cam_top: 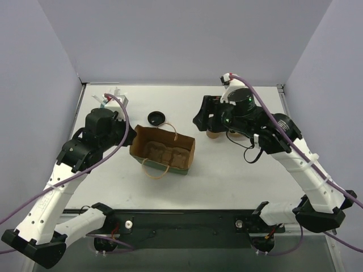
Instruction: Pack the takeout coffee
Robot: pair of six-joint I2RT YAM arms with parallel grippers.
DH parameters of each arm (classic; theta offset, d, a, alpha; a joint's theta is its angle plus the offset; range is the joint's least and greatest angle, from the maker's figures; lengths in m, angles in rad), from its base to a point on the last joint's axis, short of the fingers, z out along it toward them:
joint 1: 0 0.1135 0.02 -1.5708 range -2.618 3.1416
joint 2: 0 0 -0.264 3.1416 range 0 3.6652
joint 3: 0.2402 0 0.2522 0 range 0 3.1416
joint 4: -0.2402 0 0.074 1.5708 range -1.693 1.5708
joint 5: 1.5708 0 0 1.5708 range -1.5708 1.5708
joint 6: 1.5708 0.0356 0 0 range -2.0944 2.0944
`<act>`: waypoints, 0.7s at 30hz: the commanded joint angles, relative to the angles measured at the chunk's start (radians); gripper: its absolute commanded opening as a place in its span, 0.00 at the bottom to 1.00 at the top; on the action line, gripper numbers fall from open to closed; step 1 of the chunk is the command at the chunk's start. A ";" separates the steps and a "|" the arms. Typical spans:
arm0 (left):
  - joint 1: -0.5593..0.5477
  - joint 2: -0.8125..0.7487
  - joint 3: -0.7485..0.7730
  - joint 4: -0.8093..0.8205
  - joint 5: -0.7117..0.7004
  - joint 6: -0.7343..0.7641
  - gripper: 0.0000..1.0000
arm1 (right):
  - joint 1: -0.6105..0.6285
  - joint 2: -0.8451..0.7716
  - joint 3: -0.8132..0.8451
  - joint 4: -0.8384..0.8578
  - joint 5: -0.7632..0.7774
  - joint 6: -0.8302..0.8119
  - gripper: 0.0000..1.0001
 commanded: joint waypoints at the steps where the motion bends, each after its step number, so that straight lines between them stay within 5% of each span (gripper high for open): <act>1: 0.004 -0.085 -0.065 0.137 0.054 0.029 0.00 | -0.035 -0.038 -0.029 0.044 0.110 -0.041 0.68; 10: 0.004 -0.173 -0.158 0.175 0.112 0.026 0.00 | -0.273 0.060 -0.142 0.049 0.035 -0.087 0.70; 21: 0.004 -0.299 -0.264 0.298 0.158 0.012 0.00 | -0.359 0.276 -0.183 0.092 -0.126 -0.254 0.76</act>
